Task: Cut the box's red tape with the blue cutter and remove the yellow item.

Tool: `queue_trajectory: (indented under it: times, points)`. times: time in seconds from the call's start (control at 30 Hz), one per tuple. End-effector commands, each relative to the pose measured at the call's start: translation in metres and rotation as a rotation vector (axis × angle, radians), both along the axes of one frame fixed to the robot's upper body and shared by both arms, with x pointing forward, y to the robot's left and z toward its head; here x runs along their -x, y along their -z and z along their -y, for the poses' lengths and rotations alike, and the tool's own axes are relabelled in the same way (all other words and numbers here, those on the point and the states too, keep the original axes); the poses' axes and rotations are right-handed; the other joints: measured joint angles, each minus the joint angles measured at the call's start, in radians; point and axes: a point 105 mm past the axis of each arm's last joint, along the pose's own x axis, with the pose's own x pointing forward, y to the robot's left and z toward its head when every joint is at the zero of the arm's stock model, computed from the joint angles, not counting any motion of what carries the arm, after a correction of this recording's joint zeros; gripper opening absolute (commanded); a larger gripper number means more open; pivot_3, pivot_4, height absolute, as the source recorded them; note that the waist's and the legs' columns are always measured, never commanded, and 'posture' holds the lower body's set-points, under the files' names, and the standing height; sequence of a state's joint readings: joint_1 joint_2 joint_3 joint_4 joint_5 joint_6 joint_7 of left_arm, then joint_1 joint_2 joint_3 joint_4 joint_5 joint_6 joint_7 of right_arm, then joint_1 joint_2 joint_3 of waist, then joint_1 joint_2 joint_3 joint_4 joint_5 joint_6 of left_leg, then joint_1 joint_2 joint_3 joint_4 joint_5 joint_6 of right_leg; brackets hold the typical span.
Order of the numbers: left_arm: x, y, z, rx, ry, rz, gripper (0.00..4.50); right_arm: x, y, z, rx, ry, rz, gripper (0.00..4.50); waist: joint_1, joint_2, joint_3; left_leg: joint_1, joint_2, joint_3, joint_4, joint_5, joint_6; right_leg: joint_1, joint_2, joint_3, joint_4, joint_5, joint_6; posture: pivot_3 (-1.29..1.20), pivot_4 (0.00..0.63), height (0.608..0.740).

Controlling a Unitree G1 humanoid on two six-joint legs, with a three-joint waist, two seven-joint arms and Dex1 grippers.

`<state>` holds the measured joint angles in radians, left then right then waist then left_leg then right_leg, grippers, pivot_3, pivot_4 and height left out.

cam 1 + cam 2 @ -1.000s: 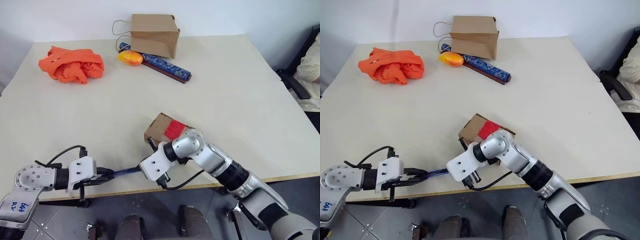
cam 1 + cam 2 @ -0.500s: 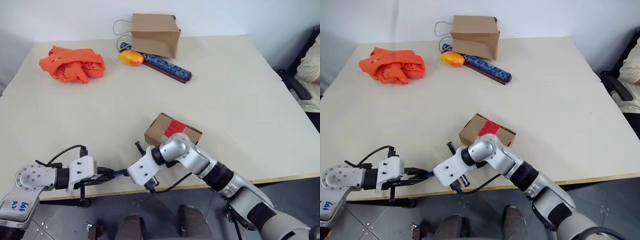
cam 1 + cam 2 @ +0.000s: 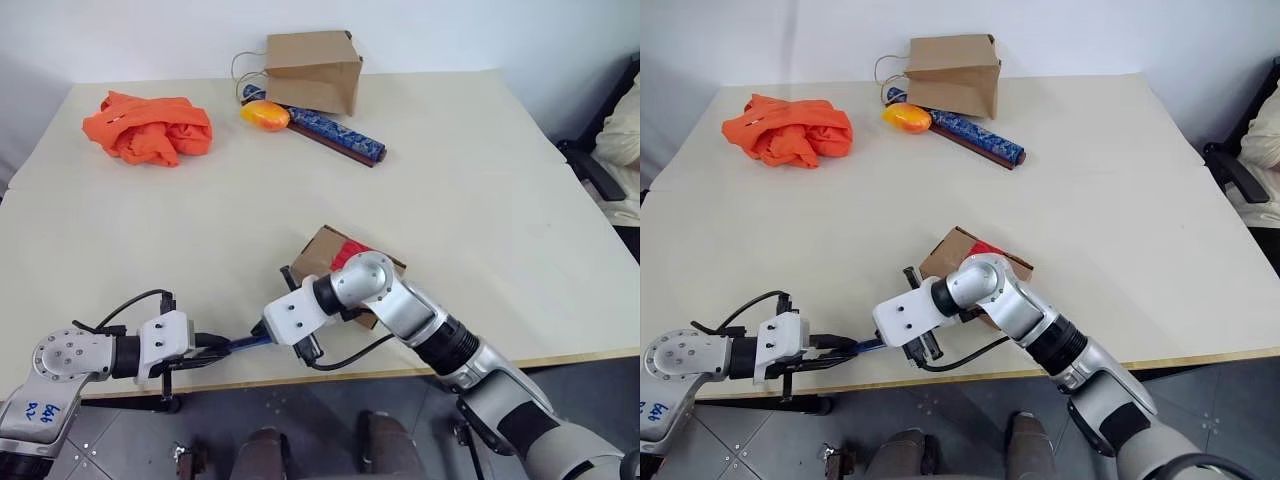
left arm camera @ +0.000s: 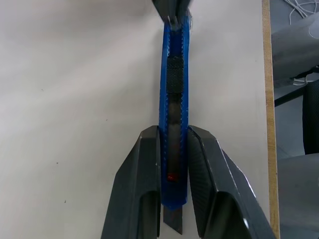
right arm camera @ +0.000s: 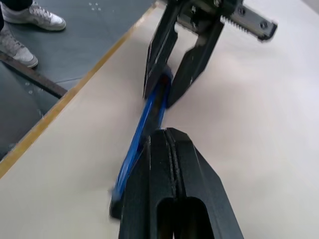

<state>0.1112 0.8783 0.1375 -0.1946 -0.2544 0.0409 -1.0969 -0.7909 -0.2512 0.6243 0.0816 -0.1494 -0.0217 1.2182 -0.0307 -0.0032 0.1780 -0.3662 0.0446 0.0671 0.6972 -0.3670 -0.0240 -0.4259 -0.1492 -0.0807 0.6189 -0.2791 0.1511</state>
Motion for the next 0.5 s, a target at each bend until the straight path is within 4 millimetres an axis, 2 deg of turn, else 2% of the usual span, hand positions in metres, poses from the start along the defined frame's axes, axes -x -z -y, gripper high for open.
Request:
queue_trajectory:
  times: [0.03, 0.37, 0.5]
  points:
    - [0.001, 0.011, 0.004, 0.001, -0.002, -0.037, 0.44, 0.002, -0.002, 0.001, 0.010, -0.030, 0.043, 0.03, 0.002, 0.000, 0.000, 0.000, 0.000, 0.000, 0.000, 0.000, 0.000, 0.000, 0.000, 0.000, 0.000, 0.000, 0.000, 0.00, 0.150, 0.740]
    - [0.000, 0.010, 0.004, 0.004, -0.001, -0.035, 0.44, 0.002, 0.017, 0.003, 0.073, -0.045, 0.055, 0.03, 0.003, 0.000, 0.000, 0.000, 0.000, 0.000, 0.000, 0.000, 0.000, 0.000, 0.000, 0.000, 0.000, 0.000, 0.000, 0.00, 0.150, 0.740]
    - [0.001, 0.010, 0.006, 0.010, 0.000, -0.038, 0.44, 0.004, 0.021, -0.011, 0.057, -0.054, 0.049, 0.03, 0.003, 0.000, 0.000, 0.001, 0.000, 0.000, 0.001, 0.000, 0.000, 0.000, 0.000, 0.000, 0.001, 0.000, 0.000, 0.00, 0.150, 0.740]
